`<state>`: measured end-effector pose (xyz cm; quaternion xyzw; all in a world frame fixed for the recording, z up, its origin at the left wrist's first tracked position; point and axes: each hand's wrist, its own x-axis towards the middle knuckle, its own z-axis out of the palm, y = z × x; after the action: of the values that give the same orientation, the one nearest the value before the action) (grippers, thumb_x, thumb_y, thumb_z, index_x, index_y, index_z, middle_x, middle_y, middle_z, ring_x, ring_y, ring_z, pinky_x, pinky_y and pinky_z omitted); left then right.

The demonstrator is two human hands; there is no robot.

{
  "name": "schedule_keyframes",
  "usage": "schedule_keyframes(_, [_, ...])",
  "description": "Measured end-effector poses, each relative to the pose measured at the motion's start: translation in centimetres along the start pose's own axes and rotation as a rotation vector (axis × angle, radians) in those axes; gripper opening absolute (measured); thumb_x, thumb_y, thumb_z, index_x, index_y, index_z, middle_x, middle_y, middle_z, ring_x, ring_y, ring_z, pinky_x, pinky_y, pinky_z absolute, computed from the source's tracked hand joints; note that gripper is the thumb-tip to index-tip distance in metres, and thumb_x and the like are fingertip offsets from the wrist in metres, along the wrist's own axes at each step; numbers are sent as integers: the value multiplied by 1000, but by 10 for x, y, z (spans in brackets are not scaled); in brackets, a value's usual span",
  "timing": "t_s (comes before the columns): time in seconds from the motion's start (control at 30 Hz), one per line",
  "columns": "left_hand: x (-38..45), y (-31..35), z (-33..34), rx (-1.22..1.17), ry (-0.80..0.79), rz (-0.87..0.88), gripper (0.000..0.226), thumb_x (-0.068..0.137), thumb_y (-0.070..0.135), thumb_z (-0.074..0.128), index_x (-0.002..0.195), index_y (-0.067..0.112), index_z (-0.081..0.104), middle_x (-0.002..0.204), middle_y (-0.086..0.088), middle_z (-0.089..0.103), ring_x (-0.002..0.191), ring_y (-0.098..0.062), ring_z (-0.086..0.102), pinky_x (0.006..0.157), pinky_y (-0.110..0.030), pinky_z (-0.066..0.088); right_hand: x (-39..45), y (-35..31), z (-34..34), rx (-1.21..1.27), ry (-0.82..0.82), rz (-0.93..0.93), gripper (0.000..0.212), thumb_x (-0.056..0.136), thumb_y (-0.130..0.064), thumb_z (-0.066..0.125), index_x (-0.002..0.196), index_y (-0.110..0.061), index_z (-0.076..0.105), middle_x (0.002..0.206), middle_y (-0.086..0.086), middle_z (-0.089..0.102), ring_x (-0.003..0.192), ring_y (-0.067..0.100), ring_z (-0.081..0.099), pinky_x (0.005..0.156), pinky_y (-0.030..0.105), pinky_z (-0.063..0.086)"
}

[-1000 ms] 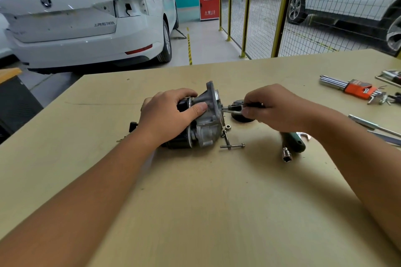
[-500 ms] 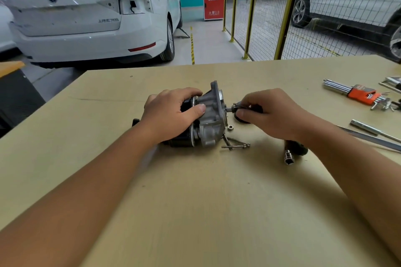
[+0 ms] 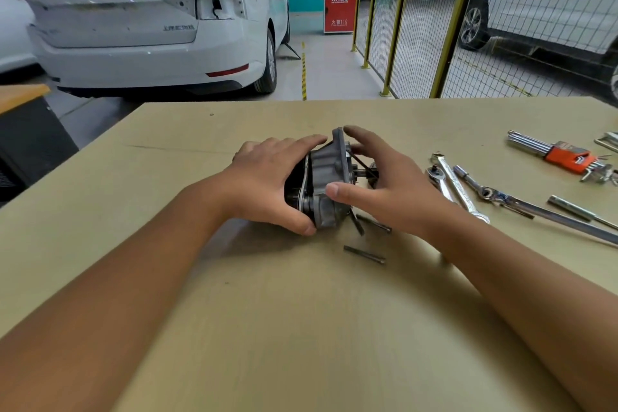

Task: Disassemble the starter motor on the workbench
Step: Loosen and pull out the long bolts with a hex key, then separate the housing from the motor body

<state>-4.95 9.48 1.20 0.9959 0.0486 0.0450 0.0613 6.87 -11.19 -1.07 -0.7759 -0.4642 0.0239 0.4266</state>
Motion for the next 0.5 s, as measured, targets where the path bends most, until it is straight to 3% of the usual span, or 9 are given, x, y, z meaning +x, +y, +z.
schedule_keyframes(0.1, [1, 1, 1, 2, 18, 4, 129, 44, 83, 66, 155, 47, 8, 148, 10, 46, 132, -19, 43, 110, -46, 32, 1, 1, 2, 64, -35, 8, 103, 68, -67, 78, 150, -62, 15, 138, -28, 44, 132, -13, 36, 97, 13, 33])
schedule_keyframes(0.17, [2, 0, 2, -6, 27, 7, 128, 44, 83, 65, 155, 48, 10, 145, 11, 48, 129, -19, 44, 109, -47, 33, 2, 2, 3, 97, -79, -10, 104, 73, -59, 82, 151, -61, 13, 147, -27, 42, 134, -14, 33, 103, 15, 33])
schedule_keyframes(0.27, [1, -1, 3, -20, 40, 13, 127, 45, 83, 65, 154, 51, 10, 140, 13, 48, 124, -17, 44, 106, -46, 34, 4, 4, 2, 101, -87, -30, 103, 76, -51, 85, 152, -57, 16, 148, -27, 41, 136, -14, 32, 109, 25, 37])
schedule_keyframes(0.33, [2, -1, 4, -19, 49, 18, 125, 45, 83, 65, 153, 51, 11, 138, 13, 49, 124, -18, 45, 105, -45, 34, 5, 6, 3, 84, -77, -51, 102, 76, -50, 85, 153, -56, 19, 148, -32, 38, 130, -22, 33, 107, 16, 35])
schedule_keyframes(0.4, [3, -1, 4, -18, 59, 20, 124, 45, 82, 64, 153, 51, 11, 137, 13, 50, 124, -18, 46, 104, -45, 34, 5, 5, 4, 61, -68, -75, 101, 74, -52, 85, 152, -55, 21, 142, -41, 36, 119, -33, 33, 94, -2, 31])
schedule_keyframes(0.47, [3, -1, 4, -15, 62, 22, 124, 45, 82, 64, 153, 50, 12, 135, 14, 51, 122, -18, 47, 103, -46, 35, 7, 3, 6, 59, -76, -87, 97, 74, -52, 85, 152, -53, 27, 139, -42, 40, 115, -30, 40, 88, -3, 34])
schedule_keyframes(0.5, [2, -1, 4, -15, 65, 23, 123, 45, 81, 63, 153, 50, 13, 134, 14, 51, 121, -18, 47, 103, -46, 35, 8, 3, 6, 64, -82, -90, 94, 74, -52, 85, 151, -49, 30, 141, -37, 43, 120, -23, 44, 94, 3, 37])
